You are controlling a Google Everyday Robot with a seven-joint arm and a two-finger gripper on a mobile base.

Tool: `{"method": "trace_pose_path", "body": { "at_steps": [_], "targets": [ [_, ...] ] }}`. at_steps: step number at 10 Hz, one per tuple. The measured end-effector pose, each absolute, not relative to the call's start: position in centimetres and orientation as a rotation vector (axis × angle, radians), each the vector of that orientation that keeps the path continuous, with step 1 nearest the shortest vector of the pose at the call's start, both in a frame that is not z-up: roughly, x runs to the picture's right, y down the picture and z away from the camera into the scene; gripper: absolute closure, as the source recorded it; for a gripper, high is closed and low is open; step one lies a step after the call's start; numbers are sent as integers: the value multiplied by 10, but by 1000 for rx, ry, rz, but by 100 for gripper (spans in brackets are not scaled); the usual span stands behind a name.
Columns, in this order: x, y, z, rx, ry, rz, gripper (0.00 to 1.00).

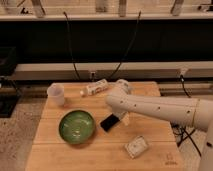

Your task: Place the eraser on the white sponge

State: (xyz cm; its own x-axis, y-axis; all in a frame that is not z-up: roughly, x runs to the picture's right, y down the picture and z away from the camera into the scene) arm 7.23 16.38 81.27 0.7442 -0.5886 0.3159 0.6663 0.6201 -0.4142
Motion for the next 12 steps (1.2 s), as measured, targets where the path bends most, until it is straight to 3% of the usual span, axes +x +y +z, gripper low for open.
{"method": "trace_pose_path", "body": {
  "at_steps": [12],
  "targets": [
    [56,189,832,-580,-232,-788,20]
  ]
}}
